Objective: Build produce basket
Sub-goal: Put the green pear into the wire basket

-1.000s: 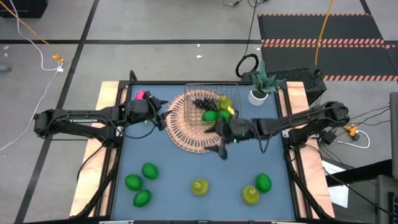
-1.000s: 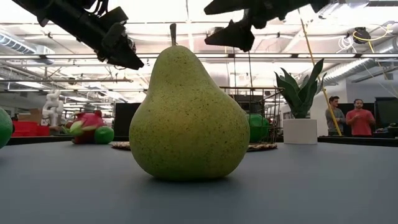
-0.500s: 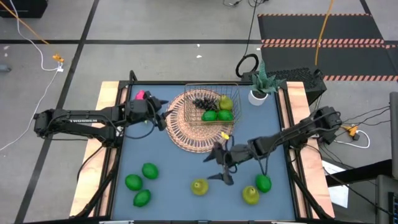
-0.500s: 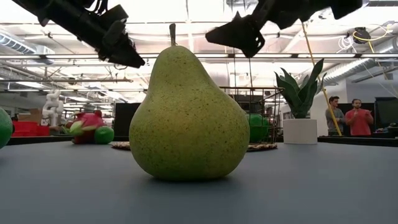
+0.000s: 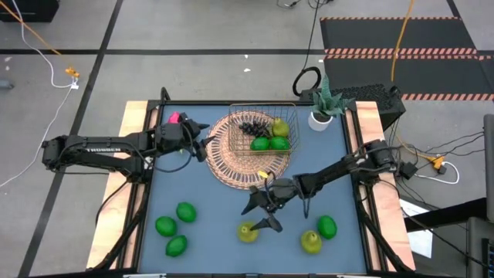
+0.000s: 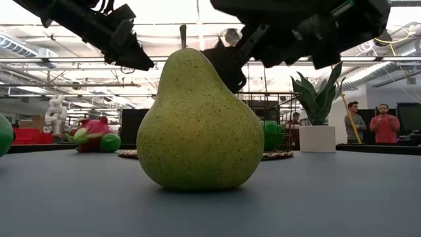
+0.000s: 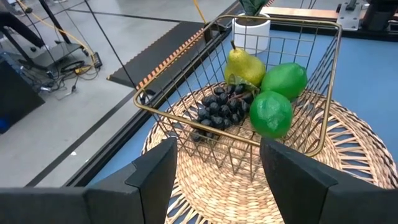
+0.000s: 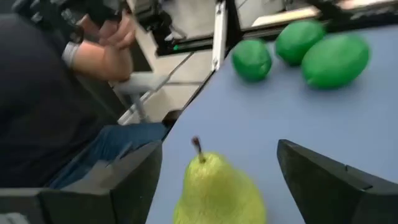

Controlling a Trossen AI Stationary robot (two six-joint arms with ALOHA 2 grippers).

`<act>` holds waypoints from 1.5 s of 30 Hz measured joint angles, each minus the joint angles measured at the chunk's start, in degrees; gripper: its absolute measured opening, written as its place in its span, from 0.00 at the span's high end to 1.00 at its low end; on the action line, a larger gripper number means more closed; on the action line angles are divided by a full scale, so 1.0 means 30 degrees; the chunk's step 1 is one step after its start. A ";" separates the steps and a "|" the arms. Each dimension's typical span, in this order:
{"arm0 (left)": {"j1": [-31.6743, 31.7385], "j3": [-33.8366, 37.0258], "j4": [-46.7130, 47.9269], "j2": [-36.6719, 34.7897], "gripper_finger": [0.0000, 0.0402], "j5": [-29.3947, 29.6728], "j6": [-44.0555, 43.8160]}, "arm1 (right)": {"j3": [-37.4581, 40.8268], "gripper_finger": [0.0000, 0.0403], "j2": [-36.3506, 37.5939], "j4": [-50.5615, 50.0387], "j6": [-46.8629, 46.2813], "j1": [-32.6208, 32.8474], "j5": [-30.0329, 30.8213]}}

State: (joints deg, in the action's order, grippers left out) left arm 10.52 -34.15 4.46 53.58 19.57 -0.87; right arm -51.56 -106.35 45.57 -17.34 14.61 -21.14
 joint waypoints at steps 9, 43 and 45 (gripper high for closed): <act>-0.0022 -0.0007 -0.0011 0.0158 0.42 0.0000 0.0048 | -0.2527 0.49 -0.2379 -0.0518 0.1568 -0.0155 -0.2923; -0.0015 -0.0007 -0.0418 0.2062 0.42 0.0007 0.0549 | -0.2816 1.00 -0.1824 -0.2622 0.5020 -0.0496 -0.2979; -0.0022 -0.0007 -0.0411 0.2062 0.42 0.0007 0.0550 | -0.2811 1.00 -0.1579 -0.2830 0.5013 -0.0511 -0.2956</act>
State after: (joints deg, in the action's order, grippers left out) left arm 10.46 -34.17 3.22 59.77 19.59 0.78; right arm -59.99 -111.08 37.08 -2.31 13.08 -30.01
